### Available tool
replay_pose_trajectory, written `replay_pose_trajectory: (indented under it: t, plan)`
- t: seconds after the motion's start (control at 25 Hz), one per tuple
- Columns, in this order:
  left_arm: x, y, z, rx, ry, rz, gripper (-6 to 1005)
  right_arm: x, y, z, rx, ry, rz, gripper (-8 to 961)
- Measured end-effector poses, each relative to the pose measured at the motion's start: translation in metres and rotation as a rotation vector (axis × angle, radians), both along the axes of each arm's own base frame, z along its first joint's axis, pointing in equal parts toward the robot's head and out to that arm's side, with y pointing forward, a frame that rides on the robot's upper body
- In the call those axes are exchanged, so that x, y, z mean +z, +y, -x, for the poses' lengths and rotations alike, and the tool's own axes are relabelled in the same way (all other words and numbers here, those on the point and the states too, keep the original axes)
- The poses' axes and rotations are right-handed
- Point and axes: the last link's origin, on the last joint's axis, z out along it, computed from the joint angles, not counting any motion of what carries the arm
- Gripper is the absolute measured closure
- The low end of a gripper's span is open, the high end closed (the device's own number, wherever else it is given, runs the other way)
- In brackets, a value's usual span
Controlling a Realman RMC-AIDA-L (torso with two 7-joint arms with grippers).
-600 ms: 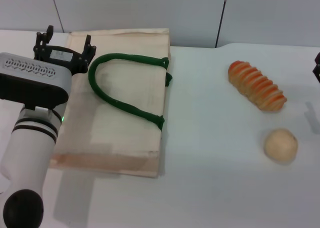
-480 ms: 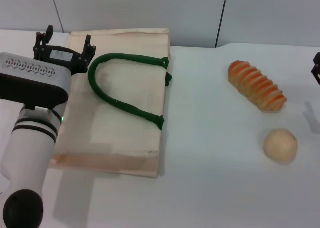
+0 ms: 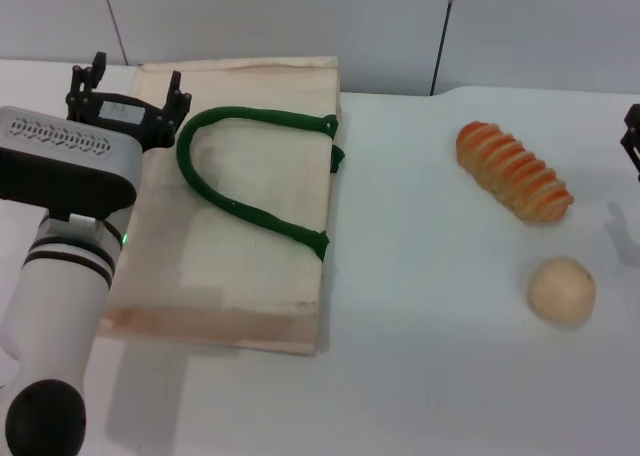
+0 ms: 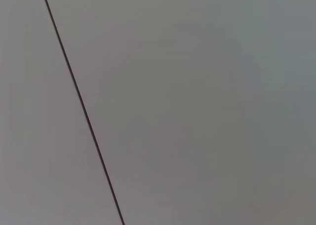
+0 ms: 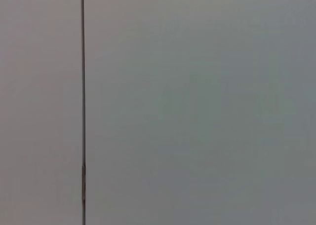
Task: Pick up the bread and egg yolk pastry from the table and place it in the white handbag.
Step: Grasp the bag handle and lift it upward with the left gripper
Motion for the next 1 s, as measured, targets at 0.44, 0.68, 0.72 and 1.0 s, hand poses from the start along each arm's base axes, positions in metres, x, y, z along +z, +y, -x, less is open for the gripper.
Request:
replay_pose_trajectory:
  t: [0.44,0.68,0.72,1.0]
  plan:
    - [0.005,-0.001,-0.008,-0.008,-0.095,-0.014,142,0.0,0.0,-0.001,-0.004,0.0,0.002,225]
    - [0.022,-0.004,-0.021,-0.061,-0.205,-0.016,141,-0.001,0.0,-0.002,-0.014,-0.002,0.008,225]
    - [0.026,-0.003,-0.024,-0.074,-0.236,-0.005,141,-0.001,0.001,-0.002,-0.015,-0.002,0.007,224]
    - [0.034,0.005,-0.038,-0.087,-0.273,0.177,141,-0.001,0.001,-0.002,-0.016,-0.002,0.006,224]
